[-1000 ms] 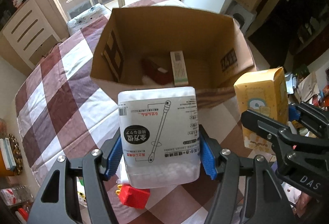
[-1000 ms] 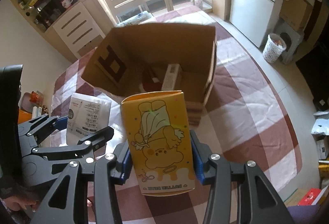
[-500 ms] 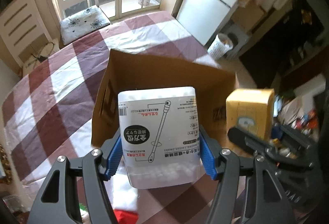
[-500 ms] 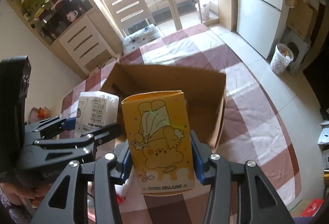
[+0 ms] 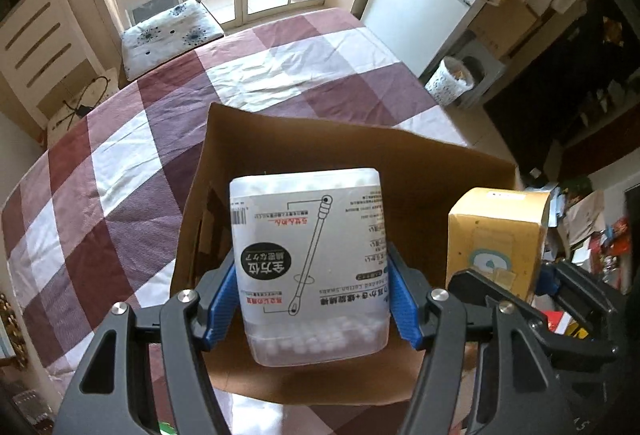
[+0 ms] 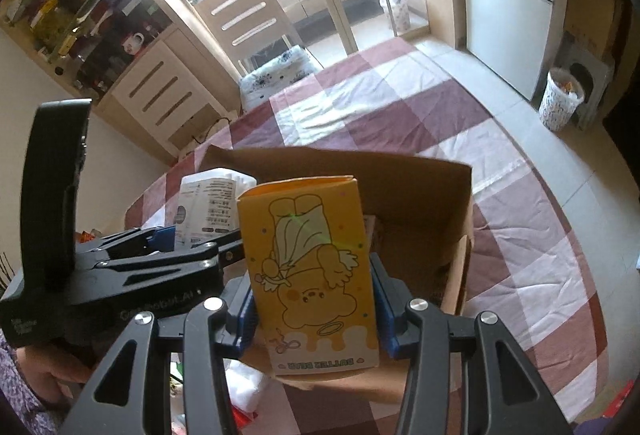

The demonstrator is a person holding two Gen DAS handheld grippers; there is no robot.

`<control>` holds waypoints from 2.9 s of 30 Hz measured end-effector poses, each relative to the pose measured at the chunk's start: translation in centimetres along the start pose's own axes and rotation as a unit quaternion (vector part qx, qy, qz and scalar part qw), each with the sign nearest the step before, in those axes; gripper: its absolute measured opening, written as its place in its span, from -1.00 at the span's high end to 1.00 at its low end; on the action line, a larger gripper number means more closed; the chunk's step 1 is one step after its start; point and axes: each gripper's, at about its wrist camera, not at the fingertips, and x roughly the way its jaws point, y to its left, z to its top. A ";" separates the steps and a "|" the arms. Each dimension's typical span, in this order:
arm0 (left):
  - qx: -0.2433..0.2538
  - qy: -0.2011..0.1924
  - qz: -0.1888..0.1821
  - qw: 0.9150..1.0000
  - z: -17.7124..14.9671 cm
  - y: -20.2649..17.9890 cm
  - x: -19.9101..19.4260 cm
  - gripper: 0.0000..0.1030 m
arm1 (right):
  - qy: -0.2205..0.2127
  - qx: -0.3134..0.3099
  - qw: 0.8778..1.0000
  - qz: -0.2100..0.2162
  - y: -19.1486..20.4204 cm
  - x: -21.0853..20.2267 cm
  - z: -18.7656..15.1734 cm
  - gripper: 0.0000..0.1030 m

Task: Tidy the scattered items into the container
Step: 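Carry the cotton-swab box and yellow box over the container opening with both tools, then lower both boxes into the container and open both tools, then withdraw both tools from the container back over the tablecloth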

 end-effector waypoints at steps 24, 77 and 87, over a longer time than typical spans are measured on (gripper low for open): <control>0.131 0.009 0.080 0.988 -2.2 -2.8 3.2 -0.29 | 0.027 -0.054 0.997 -0.052 -0.8 1.9 -1.2 0.06; 0.064 -0.046 0.046 0.996 -8.1 -4.0 -6.0 -0.34 | 0.018 -0.048 0.998 -0.044 1.5 -5.3 -4.4 0.05; 0.031 -0.047 0.045 0.997 -11.8 -3.1 -7.3 -0.34 | 0.019 -0.069 0.996 -0.046 2.8 -6.2 -6.8 0.05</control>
